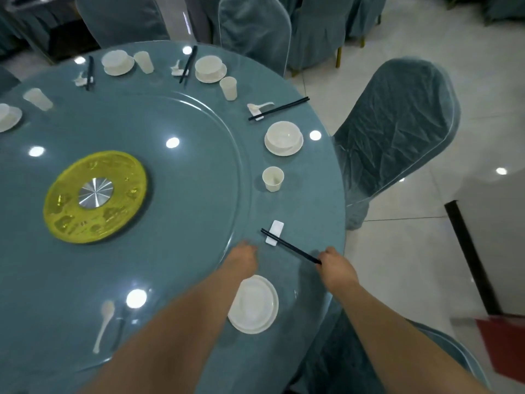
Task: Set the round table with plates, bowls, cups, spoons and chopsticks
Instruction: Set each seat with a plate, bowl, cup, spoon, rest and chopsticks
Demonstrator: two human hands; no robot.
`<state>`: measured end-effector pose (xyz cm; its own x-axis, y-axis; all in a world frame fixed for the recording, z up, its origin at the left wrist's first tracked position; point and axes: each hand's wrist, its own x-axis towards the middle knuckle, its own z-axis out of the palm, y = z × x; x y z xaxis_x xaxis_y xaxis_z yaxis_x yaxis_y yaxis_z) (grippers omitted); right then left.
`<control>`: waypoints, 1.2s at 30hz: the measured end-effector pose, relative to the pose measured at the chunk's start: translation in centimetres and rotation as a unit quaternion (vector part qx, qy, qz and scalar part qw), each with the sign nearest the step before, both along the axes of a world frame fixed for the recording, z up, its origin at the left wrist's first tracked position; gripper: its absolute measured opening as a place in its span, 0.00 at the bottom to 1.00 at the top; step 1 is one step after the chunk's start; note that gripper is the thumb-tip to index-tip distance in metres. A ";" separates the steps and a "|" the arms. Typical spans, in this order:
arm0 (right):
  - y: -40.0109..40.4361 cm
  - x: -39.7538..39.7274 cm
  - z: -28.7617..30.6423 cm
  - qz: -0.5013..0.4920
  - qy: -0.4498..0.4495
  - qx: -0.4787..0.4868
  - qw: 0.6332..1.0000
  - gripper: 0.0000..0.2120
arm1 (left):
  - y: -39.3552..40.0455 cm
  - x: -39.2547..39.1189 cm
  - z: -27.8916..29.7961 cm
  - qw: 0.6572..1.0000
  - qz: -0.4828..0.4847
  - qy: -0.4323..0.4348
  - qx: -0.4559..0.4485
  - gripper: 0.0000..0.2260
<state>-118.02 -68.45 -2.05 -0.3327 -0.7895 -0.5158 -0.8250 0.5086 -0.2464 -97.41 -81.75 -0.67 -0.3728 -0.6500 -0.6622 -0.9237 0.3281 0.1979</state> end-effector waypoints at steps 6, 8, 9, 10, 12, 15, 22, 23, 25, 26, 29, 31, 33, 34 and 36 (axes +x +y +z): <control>-0.5 -0.2 -1.7 0.009 -0.009 0.017 1.000 0.12 | 1.1 0.0 -1.2 0.997 -0.039 -0.068 -0.012 0.18; -0.6 -0.1 -2.0 0.002 -0.015 0.013 1.000 0.12 | 1.0 -0.5 -1.2 0.995 -0.036 -0.091 -0.006 0.20; -0.6 0.0 -2.1 -0.002 -0.017 0.011 1.000 0.12 | 0.9 -0.6 -1.2 0.994 -0.038 -0.100 -0.001 0.21; -0.6 0.1 -2.3 -0.005 -0.018 0.008 1.000 0.12 | 0.9 -0.6 -1.2 0.994 -0.043 -0.105 0.002 0.23; -0.6 0.3 -2.6 -0.004 -0.015 0.003 1.000 0.12 | 0.8 -0.4 -1.3 0.992 -0.051 -0.111 0.014 0.25; -0.8 0.6 -2.6 -0.003 -0.007 0.002 1.000 0.13 | 0.6 0.2 -1.4 0.991 -0.065 -0.116 0.029 0.28; -0.3 1.9 -1.5 -0.016 0.009 -0.004 1.000 0.16 | 0.8 0.0 -1.4 0.986 -0.094 -0.134 0.033 0.28; -0.1 2.1 -1.4 -0.022 0.003 -0.003 1.000 0.16 | 0.5 -0.1 -1.3 0.983 -0.117 -0.136 0.032 0.27; 0.3 3.2 -0.7 -0.024 0.012 -0.005 1.000 0.16 | -0.3 0.3 -0.3 0.981 -0.146 -0.120 0.049 0.24; 0.3 3.9 -0.3 -0.022 0.018 -0.004 1.000 0.15 | -0.8 0.7 0.3 0.982 -0.144 -0.103 0.063 0.22; 0.0 6.5 1.1 -0.002 0.022 -0.016 1.000 0.14 | -1.5 2.6 2.2 0.994 -0.056 -0.027 0.091 0.18; -0.9 8.3 2.0 0.026 0.027 -0.016 0.999 0.14 | -1.6 4.8 3.3 0.998 0.009 0.040 0.057 0.15; -1.6 10.4 2.7 0.037 0.017 -0.029 0.999 0.14 | -1.2 8.3 4.2 0.995 0.053 0.089 0.008 0.13; -2.0 11.5 3.0 0.040 0.013 -0.036 0.998 0.15 | -1.0 10.3 4.5 0.992 0.075 0.104 -0.019 0.13; -2.7 13.7 3.7 0.047 -0.001 -0.052 0.998 0.15 | -0.3 14.5 4.9 0.982 0.133 0.116 -0.060 0.12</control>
